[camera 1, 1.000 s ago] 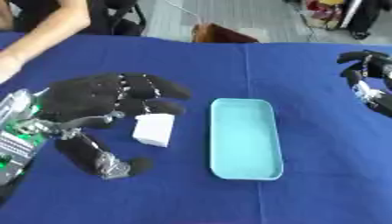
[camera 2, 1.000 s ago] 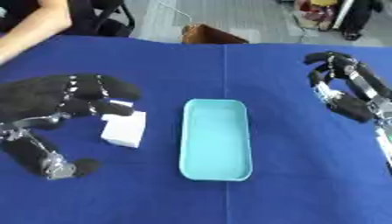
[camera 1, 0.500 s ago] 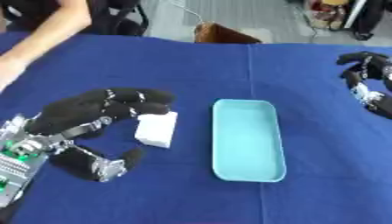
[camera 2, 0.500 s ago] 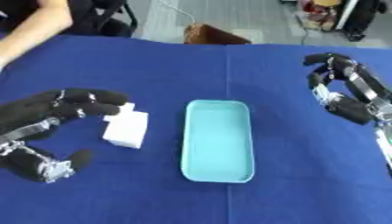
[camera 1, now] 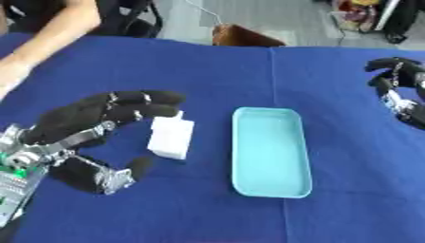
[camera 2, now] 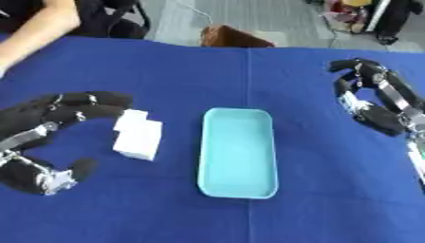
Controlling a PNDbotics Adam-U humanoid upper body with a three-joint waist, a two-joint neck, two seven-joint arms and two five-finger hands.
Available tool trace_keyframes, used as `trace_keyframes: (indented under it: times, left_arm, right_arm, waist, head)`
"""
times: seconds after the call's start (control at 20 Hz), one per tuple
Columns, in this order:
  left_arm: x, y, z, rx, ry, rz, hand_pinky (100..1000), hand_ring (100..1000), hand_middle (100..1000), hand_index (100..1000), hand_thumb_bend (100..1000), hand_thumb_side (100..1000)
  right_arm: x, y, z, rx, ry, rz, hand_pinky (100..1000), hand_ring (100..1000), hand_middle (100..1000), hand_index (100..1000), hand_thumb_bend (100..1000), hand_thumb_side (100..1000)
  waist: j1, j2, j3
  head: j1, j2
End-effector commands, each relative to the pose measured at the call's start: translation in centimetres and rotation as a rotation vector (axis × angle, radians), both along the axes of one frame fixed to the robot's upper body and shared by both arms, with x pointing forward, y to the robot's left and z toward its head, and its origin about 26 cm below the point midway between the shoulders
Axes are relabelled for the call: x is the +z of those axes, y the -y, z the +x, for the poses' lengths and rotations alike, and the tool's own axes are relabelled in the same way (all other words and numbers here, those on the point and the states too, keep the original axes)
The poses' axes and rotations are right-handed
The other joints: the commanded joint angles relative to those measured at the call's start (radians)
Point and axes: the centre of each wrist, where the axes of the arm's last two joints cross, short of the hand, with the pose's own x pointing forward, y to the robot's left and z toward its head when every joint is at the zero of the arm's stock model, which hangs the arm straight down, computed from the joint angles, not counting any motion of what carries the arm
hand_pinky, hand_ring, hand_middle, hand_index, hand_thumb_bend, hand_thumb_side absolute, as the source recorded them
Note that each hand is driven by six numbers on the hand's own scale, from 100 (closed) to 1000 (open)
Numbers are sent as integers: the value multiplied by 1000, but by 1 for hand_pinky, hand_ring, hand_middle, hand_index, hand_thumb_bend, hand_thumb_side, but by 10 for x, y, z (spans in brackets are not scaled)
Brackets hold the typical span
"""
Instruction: Pick up objects on the table and place them in the box.
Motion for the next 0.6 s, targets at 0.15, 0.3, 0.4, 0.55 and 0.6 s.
trace_keyframes:
  times: [0.15, 0.3, 0.4, 0.55, 0.6]
  left_arm:
    - [8, -2, 1, -20, 32, 21, 748, 878, 957, 989, 151, 683]
    - [7, -3, 3, -10, 28, 5, 742, 876, 960, 993, 150, 675]
    - [5, -4, 6, 4, 15, -17, 726, 869, 960, 1000, 127, 698]
    - [-2, -6, 18, 27, -40, -75, 701, 857, 959, 1000, 100, 740]
    - [-5, -7, 23, 33, -64, -99, 681, 847, 958, 1000, 100, 758]
  right_arm:
    - [15, 9, -2, -16, 33, -17, 491, 670, 773, 886, 100, 726]
    - [15, 9, -2, -17, 33, -16, 490, 670, 773, 886, 100, 726]
    - [14, 8, -2, -15, 32, -15, 490, 670, 773, 886, 100, 726]
    - [14, 7, -2, -13, 30, -16, 490, 670, 773, 886, 100, 726]
    - [14, 7, -2, -11, 29, -15, 490, 670, 773, 886, 100, 726]
  waist:
    - [0, -17, 2]
    - [0, -18, 4]
    - [-1, -18, 4]
    - [-2, -19, 4]
    - [-3, -19, 4]
  head:
    - [-12, -15]
    - [-11, -17]
    - [-10, -18]
    - [-6, -20]
    - [-4, -21]
